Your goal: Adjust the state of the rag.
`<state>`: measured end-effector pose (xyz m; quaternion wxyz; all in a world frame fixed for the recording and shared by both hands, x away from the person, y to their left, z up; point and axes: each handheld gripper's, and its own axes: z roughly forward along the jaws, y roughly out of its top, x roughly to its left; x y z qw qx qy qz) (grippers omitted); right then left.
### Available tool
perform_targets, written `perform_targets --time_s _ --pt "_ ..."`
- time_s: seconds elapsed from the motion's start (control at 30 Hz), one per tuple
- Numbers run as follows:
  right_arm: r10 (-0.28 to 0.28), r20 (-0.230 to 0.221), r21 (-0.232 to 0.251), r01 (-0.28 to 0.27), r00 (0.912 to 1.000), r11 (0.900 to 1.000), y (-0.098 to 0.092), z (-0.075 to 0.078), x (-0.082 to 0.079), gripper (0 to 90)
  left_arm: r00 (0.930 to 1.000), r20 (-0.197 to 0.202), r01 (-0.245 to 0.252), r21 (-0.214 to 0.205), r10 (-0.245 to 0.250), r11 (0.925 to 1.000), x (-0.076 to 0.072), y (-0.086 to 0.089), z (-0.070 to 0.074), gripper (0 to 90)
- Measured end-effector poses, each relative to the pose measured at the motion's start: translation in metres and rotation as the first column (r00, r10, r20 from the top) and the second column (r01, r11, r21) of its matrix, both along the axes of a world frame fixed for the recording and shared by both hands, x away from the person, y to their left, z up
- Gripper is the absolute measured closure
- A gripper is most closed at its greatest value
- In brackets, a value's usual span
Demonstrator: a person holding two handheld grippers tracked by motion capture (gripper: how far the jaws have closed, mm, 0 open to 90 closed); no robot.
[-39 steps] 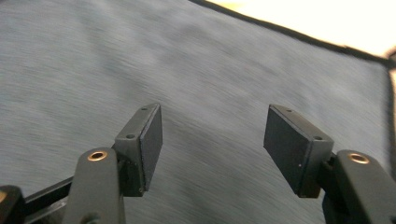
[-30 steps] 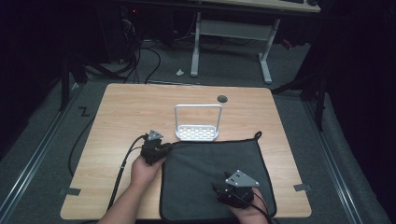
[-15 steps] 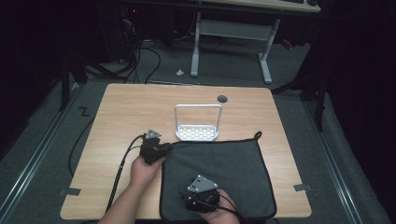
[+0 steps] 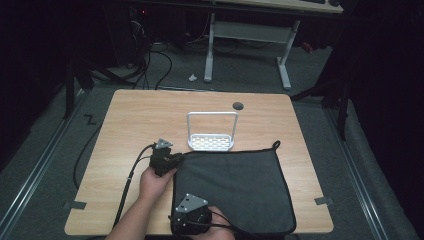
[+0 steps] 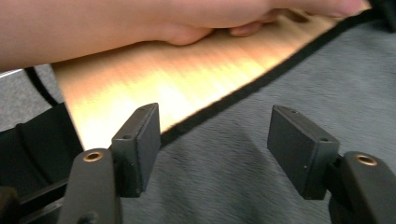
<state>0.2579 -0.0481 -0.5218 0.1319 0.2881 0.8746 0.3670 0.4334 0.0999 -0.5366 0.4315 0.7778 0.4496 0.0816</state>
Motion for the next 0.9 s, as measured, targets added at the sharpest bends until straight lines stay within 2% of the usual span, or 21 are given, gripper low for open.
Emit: perform_targets --time_s 0.2,0.37,0.5,0.57,0.77,0.9 --pt "0.025 -0.019 -0.03 -0.025 0.9995 0.9992 0.007 -0.006 -0.003 37.7 1.0 -0.002 -0.002 -0.002 0.002 1.0 0.0 0.0 0.0 79.8" --pt "0.014 0.015 -0.041 -0.013 0.9998 0.9991 0.004 -0.006 -0.003 55.4 1.0 -0.004 0.0 -0.003 0.0 1.0 0.0 0.0 0.0 79.8" --pt "0.007 0.036 -0.061 -0.005 0.9993 0.9981 -0.001 -0.003 -0.002 75.2 1.0 -0.005 0.0 -0.007 0.0 1.0 0.0 0.001 0.0 79.9" --pt "0.002 0.045 -0.055 0.0 0.999 0.9985 -0.004 -0.001 -0.002 79.4 1.0 -0.009 0.002 -0.01 -0.002 0.9999 0.0 0.001 0.0 80.0" --pt "-0.009 0.091 -0.025 0.012 0.9958 0.9996 -0.012 0.011 -0.006 81.7 0.9997 -0.02 -0.016 -0.035 0.015 0.9993 0.002 0.005 0.0 82.2" --pt "-0.011 0.111 -0.008 0.012 0.9938 0.9999 -0.014 0.017 -0.009 81.8 0.9984 -0.045 -0.039 -0.098 0.035 0.9944 0.003 0.013 0.001 82.8"
